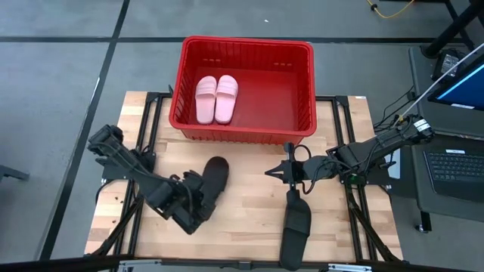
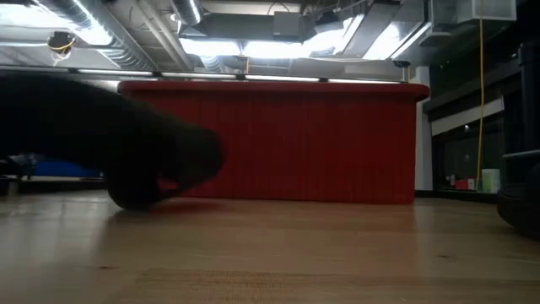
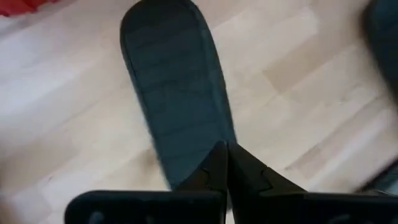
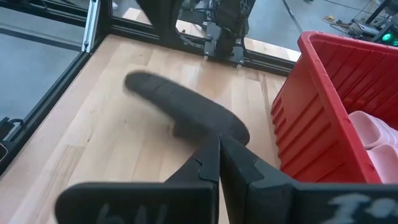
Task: Pick and place slides into bin
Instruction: Put the left black slipper into the red bin
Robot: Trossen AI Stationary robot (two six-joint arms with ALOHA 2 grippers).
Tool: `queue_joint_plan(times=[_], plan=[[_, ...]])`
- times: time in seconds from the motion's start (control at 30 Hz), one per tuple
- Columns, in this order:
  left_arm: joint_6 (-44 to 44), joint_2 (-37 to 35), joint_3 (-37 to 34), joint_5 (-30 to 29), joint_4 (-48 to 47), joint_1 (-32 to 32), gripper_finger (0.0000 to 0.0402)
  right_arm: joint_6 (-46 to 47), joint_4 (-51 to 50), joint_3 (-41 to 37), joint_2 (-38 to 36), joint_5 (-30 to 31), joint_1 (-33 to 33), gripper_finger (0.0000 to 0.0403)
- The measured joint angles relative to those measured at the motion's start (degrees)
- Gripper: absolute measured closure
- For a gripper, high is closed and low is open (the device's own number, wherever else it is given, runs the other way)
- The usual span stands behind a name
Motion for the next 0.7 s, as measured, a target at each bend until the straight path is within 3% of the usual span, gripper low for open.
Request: queue_joint_plan(times=[0.7], plan=[[3.8, -1.3, -0.4, 0.5, -0.1, -0.1, 0.0379, 0.1, -0.1, 0.0, 0.0, 0.0, 0.0, 0.0395]])
